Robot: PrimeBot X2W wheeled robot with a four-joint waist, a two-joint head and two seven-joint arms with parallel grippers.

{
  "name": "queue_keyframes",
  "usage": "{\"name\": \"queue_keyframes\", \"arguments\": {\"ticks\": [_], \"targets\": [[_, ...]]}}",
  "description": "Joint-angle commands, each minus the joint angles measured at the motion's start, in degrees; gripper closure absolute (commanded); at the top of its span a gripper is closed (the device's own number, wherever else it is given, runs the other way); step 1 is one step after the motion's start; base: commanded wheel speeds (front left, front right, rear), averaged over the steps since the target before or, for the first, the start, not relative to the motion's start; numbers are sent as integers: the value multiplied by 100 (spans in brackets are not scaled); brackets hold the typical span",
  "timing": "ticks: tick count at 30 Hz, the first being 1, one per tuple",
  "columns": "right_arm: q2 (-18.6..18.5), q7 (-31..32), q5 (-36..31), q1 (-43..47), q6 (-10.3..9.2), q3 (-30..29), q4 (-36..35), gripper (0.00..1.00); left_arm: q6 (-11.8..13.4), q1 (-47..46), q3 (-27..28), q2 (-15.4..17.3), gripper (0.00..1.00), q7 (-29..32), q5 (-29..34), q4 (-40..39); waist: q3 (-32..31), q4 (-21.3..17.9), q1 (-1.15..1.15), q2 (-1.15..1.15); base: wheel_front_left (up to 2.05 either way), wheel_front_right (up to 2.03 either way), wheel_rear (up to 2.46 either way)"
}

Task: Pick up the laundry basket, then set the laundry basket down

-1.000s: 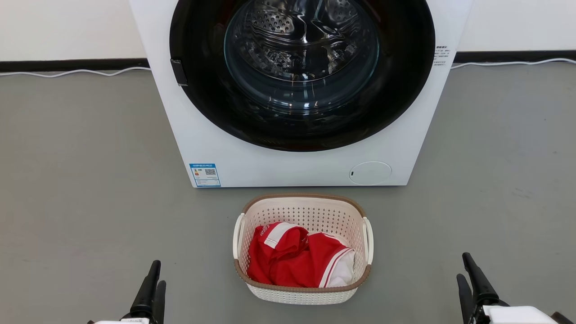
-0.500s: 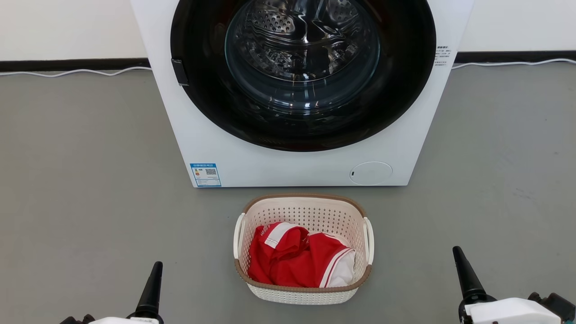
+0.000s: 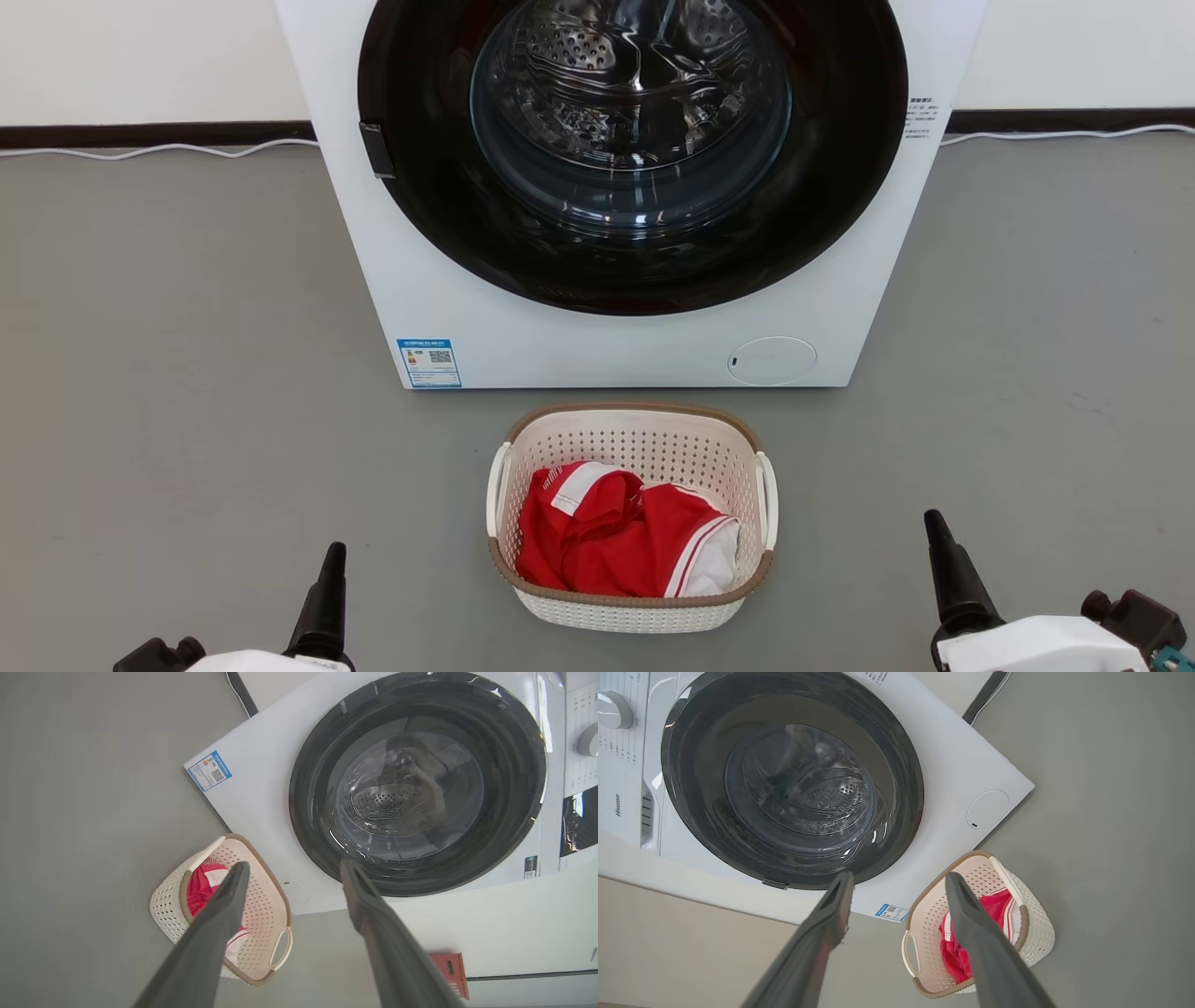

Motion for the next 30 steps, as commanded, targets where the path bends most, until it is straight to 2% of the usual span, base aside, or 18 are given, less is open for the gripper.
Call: {"name": "queue_keyframes", "arguments": {"ticks": [1,30], "targets": [[-75,-89,-241,-325,19,48,-112,0,39,-266,58,41,0,-61,191,-162,1,0,-1,0,0,0,0],[-104,-560,-2356,-423,30,184,-61,0,273,-287,-13,69,0,-531,2207,-182,-9,9,-1,0,0,0,0]]}}
